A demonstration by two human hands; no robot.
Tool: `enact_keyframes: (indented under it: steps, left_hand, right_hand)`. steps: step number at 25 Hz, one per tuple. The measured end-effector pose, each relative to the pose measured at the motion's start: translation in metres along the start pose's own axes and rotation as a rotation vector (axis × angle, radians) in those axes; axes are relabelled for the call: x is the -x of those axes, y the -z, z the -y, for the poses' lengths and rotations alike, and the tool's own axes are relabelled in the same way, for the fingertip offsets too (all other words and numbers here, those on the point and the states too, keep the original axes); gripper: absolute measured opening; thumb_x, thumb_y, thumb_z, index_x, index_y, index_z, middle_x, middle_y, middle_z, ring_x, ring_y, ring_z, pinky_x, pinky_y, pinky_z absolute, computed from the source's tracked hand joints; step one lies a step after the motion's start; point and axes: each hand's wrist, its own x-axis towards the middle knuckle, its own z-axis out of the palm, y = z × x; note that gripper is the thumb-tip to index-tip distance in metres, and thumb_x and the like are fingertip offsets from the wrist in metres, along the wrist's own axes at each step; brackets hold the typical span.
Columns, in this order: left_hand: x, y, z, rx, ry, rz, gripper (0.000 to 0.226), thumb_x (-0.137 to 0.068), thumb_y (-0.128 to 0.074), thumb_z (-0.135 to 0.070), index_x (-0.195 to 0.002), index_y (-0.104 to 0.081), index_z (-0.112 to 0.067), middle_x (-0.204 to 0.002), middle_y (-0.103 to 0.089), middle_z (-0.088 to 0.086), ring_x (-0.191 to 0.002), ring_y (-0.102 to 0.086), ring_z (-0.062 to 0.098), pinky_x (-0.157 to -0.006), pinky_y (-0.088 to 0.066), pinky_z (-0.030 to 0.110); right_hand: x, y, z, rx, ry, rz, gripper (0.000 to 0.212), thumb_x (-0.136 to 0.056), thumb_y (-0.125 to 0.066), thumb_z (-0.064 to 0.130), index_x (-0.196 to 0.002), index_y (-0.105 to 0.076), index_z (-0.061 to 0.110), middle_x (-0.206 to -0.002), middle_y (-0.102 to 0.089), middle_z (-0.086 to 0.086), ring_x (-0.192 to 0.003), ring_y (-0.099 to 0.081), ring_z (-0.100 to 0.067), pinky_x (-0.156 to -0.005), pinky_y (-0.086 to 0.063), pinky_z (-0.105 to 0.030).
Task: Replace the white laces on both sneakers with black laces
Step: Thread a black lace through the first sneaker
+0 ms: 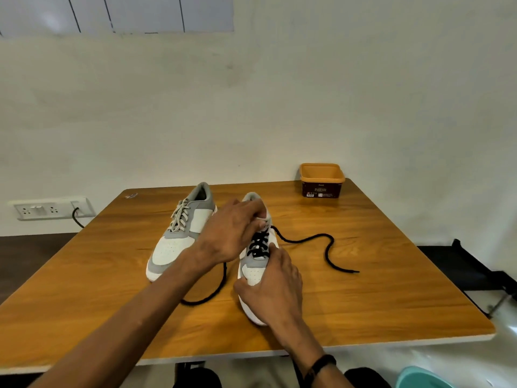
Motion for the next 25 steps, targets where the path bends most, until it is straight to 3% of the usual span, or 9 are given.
enact_keyframes:
  steps: [4, 7, 9, 11, 13, 15, 18, 22, 25]
  left_hand:
    - [0.011, -0.025, 0.018, 0.364, 0.237, -0.190, 0.021, -0.104, -0.056, -0.043, -0.106, -0.063, -0.023, -0.099, -0.068, -0.008, -0.092, -0.065, 0.011, -0.075, -0.057, 0.042]
    - [0.025, -0.039, 0.008, 0.455, 0.340, -0.367, 0.015, -0.108, -0.056, -0.037, -0.113, -0.063, -0.025, -0.109, -0.066, -0.011, -0.103, -0.065, 0.008, -0.078, -0.057, 0.023]
    - [0.036, -0.055, 0.003, 0.554, 0.467, -0.476, 0.021, -0.109, -0.054, -0.039, -0.122, -0.063, -0.026, -0.119, -0.062, -0.007, -0.110, -0.063, 0.003, -0.081, -0.055, 0.015]
    - [0.048, -0.073, 0.002, 0.618, 0.567, -0.504, 0.027, -0.107, -0.054, -0.047, -0.127, -0.060, -0.030, -0.124, -0.063, -0.007, -0.111, -0.064, 0.002, -0.084, -0.057, 0.018]
    - [0.055, -0.082, 0.009, 0.579, 0.620, -0.528, 0.026, -0.107, -0.051, -0.052, -0.120, -0.061, -0.032, -0.114, -0.067, -0.010, -0.103, -0.066, 0.004, -0.080, -0.059, 0.029]
    - [0.058, -0.081, 0.013, 0.537, 0.649, -0.548, 0.026, -0.107, -0.051, -0.051, -0.104, -0.065, -0.030, -0.095, -0.070, -0.011, -0.087, -0.067, 0.007, -0.070, -0.057, 0.035]
    - [0.065, -0.068, 0.005, 0.641, 0.693, -0.517, 0.025, -0.103, -0.059, -0.046, -0.094, -0.070, -0.025, -0.077, -0.069, -0.008, -0.069, -0.064, 0.008, -0.060, -0.051, 0.028]
    - [0.072, -0.024, 0.006, 0.916, 0.854, -0.476, 0.020, -0.099, -0.066, -0.042, -0.111, -0.074, -0.027, -0.063, -0.060, -0.005, -0.059, -0.051, 0.014, -0.053, -0.046, 0.031]
    - [0.060, 0.038, 0.008, 1.129, 0.858, -0.495, 0.024, -0.100, -0.066, -0.037, -0.101, -0.074, -0.015, -0.063, -0.053, -0.004, -0.056, -0.044, 0.010, -0.058, -0.049, 0.027]
  right_hand:
    - [-0.003, 0.004, -0.002, -0.011, 0.026, 0.001, 0.111, -0.077, -0.065, 0.078, -0.164, -0.015, 0.029, -0.167, -0.030, 0.000, -0.150, -0.033, -0.024, -0.122, -0.034, -0.045]
    - [-0.018, 0.028, -0.006, -0.400, -0.040, 0.020, 0.091, -0.089, -0.059, 0.076, -0.162, -0.012, 0.047, -0.148, -0.051, 0.012, -0.136, -0.050, -0.014, -0.103, -0.049, -0.036]
    - [-0.036, 0.042, -0.004, -0.616, -0.104, 0.064, 0.060, -0.101, -0.049, 0.065, -0.156, -0.031, 0.049, -0.126, -0.059, 0.026, -0.113, -0.060, 0.002, -0.087, -0.049, -0.022]
    - [-0.060, 0.038, -0.006, -0.757, -0.127, 0.093, 0.034, -0.105, -0.052, 0.054, -0.132, -0.065, 0.038, -0.121, -0.072, 0.017, -0.103, -0.070, -0.001, -0.085, -0.055, -0.024]
    - [-0.081, 0.028, -0.014, -0.885, -0.217, 0.016, 0.024, -0.100, -0.068, 0.041, -0.110, -0.077, 0.020, -0.106, -0.081, -0.003, -0.100, -0.077, -0.020, -0.089, -0.062, -0.040]
    - [-0.098, 0.022, -0.027, -1.132, -0.347, -0.076, 0.018, -0.094, -0.078, 0.020, -0.105, -0.074, 0.007, -0.106, -0.080, -0.016, -0.100, -0.077, -0.031, -0.094, -0.061, -0.047]
    - [-0.114, 0.039, -0.042, -1.473, -0.504, -0.072, 0.009, -0.096, -0.070, 0.004, -0.105, -0.068, 0.006, -0.103, -0.078, -0.015, -0.097, -0.075, -0.025, -0.090, -0.061, -0.039]
    - [-0.136, 0.087, -0.067, -1.547, -0.690, -0.152, 0.008, -0.103, -0.057, 0.001, -0.105, -0.064, 0.004, -0.098, -0.073, -0.012, -0.092, -0.072, -0.018, -0.098, -0.057, -0.037]
    - [-0.146, 0.124, -0.066, -1.575, -0.666, -0.151, 0.005, -0.102, -0.058, 0.000, -0.102, -0.063, 0.003, -0.094, -0.070, -0.012, -0.086, -0.070, -0.017, -0.080, -0.060, -0.037]
